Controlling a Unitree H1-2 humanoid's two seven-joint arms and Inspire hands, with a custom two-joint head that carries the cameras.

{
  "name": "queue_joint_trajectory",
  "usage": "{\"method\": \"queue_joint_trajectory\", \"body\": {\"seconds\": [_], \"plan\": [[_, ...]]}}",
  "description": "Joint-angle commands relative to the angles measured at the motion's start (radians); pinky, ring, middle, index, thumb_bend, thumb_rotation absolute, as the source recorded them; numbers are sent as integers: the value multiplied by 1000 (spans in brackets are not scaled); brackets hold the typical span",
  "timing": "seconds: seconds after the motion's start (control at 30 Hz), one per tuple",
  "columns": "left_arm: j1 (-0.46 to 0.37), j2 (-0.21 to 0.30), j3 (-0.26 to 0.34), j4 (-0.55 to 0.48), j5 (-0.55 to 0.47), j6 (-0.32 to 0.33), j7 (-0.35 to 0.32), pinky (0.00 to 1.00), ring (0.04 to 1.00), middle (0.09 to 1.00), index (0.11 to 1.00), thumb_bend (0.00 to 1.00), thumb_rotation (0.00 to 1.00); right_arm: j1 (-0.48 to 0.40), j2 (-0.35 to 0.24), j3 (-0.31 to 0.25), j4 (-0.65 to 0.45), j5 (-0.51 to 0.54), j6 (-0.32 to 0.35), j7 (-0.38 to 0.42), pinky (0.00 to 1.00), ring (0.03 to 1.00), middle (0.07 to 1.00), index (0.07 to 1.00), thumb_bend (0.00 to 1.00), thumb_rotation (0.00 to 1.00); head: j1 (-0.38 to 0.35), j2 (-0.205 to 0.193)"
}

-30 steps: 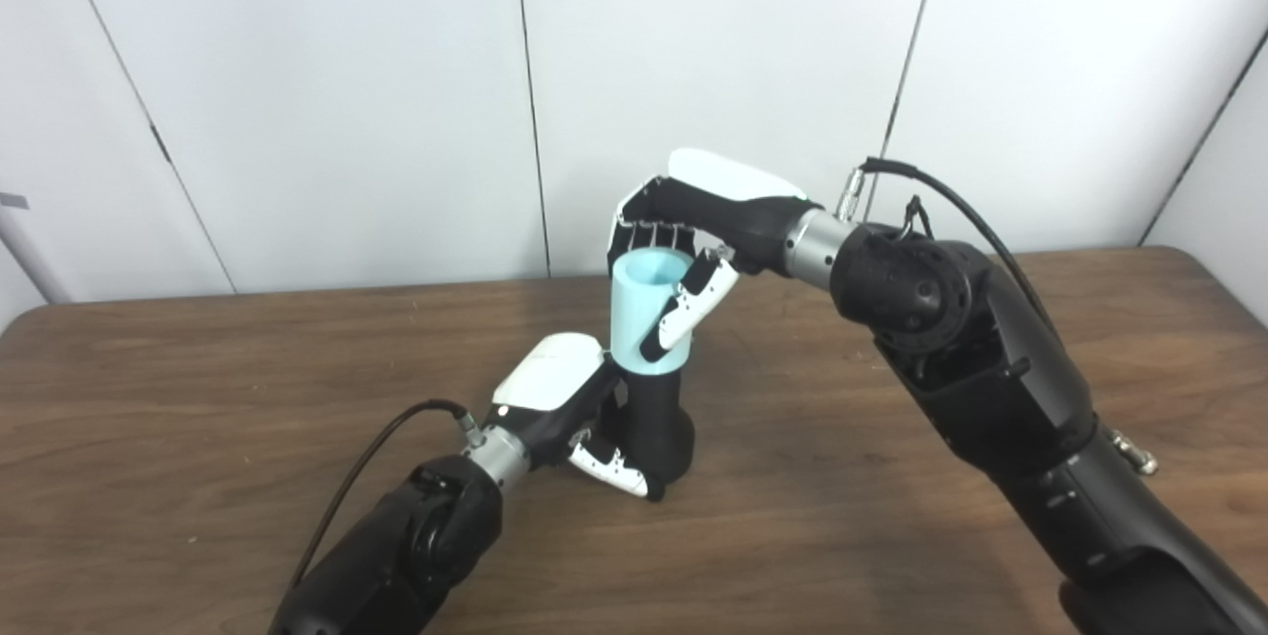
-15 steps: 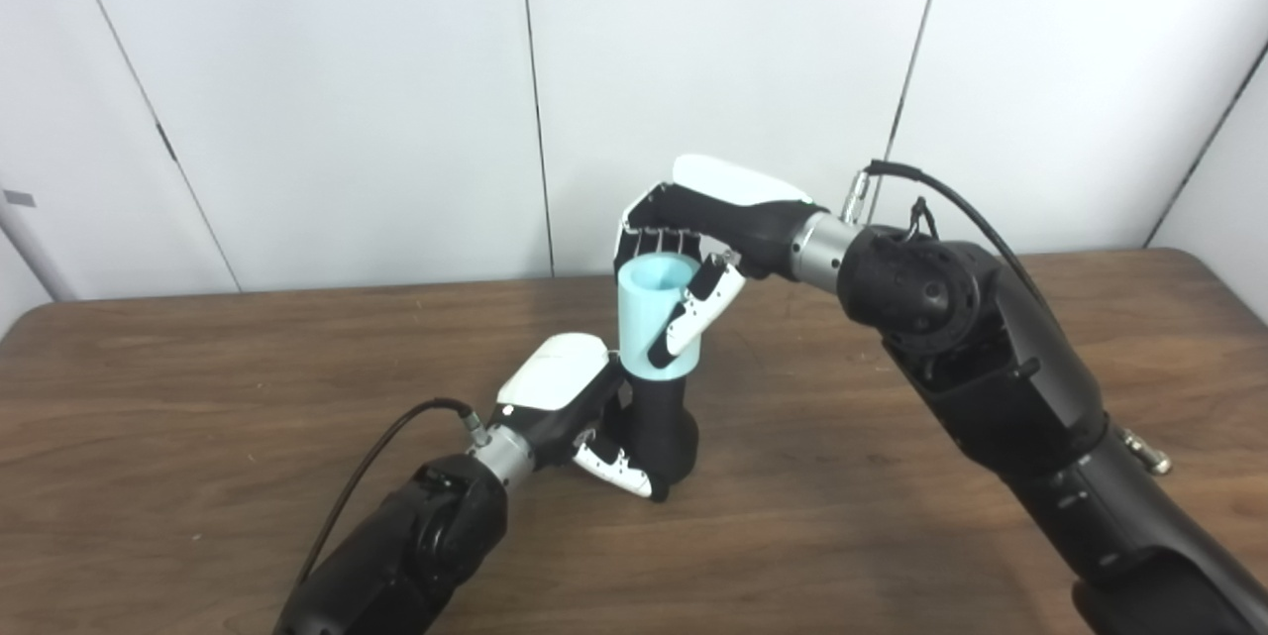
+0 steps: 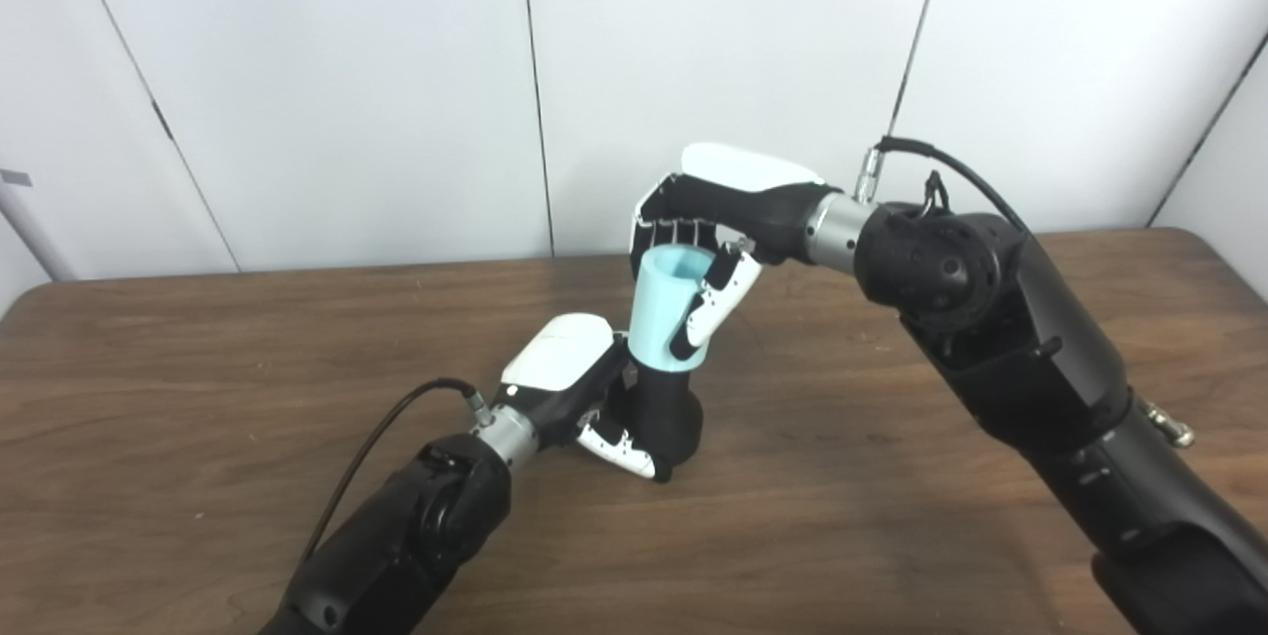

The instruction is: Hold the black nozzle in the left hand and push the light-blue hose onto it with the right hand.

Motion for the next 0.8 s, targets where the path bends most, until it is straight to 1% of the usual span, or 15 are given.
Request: {"method": "queue_joint_trajectory", "body": {"seconds": [0.0, 0.17, 0.3, 0.5, 0.67, 0.77], "plan": [[72, 21, -61, 59, 74, 28, -110, 305, 362, 395, 496, 520, 0, -55, -25, -12, -41, -4, -6, 5, 378, 448, 484, 484, 520, 0, 0, 4], [70, 17, -58, 57, 68, 40, -120, 300, 377, 403, 497, 522, 0, -32, -16, -6, -56, -14, 0, 3, 371, 436, 478, 494, 520, 0, 5, 9], [70, 19, -57, 52, 65, 43, -128, 307, 391, 409, 498, 523, 0, -4, 9, 11, -58, -25, 7, -2, 378, 441, 474, 495, 520, 0, 7, 13], [67, 15, -58, 51, 69, 50, -134, 320, 408, 417, 499, 523, 0, 38, 33, 35, -24, -14, -43, -30, 360, 420, 464, 507, 519, 0, 5, 16], [64, 13, -58, 50, 68, 52, -139, 340, 423, 421, 500, 524, 0, 62, 43, 46, -4, 0, -71, -44, 361, 426, 470, 504, 520, 0, 6, 20], [62, 11, -57, 51, 66, 53, -140, 353, 431, 424, 500, 524, 0, 77, 45, 51, 6, 2, -85, -52, 350, 414, 454, 512, 519, 0, 8, 21]]}}
